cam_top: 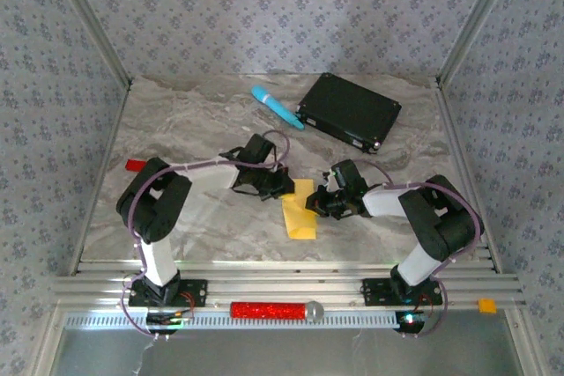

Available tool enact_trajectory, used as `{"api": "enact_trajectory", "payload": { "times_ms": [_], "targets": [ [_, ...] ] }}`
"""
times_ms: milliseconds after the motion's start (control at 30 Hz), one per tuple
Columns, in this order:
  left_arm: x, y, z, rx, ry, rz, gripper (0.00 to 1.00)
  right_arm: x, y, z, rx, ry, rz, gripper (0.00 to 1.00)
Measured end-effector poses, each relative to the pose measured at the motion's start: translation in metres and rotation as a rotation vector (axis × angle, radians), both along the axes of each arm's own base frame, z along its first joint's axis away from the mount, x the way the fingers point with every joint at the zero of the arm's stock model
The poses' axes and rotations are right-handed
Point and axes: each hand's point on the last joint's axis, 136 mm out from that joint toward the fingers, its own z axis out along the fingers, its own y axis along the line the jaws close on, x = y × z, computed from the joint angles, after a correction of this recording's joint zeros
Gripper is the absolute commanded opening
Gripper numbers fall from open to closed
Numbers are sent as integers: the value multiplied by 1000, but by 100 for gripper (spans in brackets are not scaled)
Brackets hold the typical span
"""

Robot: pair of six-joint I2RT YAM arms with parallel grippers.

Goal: Fold a paper plane with a square sheet of paper (pick it up from the middle)

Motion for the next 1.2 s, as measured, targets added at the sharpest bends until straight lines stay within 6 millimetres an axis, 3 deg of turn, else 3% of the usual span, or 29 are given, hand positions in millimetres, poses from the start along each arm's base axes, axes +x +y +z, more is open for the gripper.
{"api": "enact_trajectory", "payload": {
  "times_ms": [400,633,800,900,1067,1133,1200],
  "targets": [
    [-30,22,-42,55,103,-11,2,0,-1,0,-2,-11,-13,0],
    [-31,30,-45,58,34,-53,1,-1,-2,0,0,-22,-23,0],
    [-37,47,-40,119,9,-25,1,-3,-3,0,-1,-26,-31,0],
    [-36,48,-21,119,-18,0,1,-3,-4,0,-4,-27,-33,0],
    [-22,18,22,12,-87,7,1,-2,-4,0,-4,-28,-34,0],
    [-19,8,25,-20,-79,9,1,-2,-4,0,-4,-28,-34,0],
    [-20,2,16,-20,-53,6,1,-2,-4,0,-4,-29,-34,0]
  ]
}}
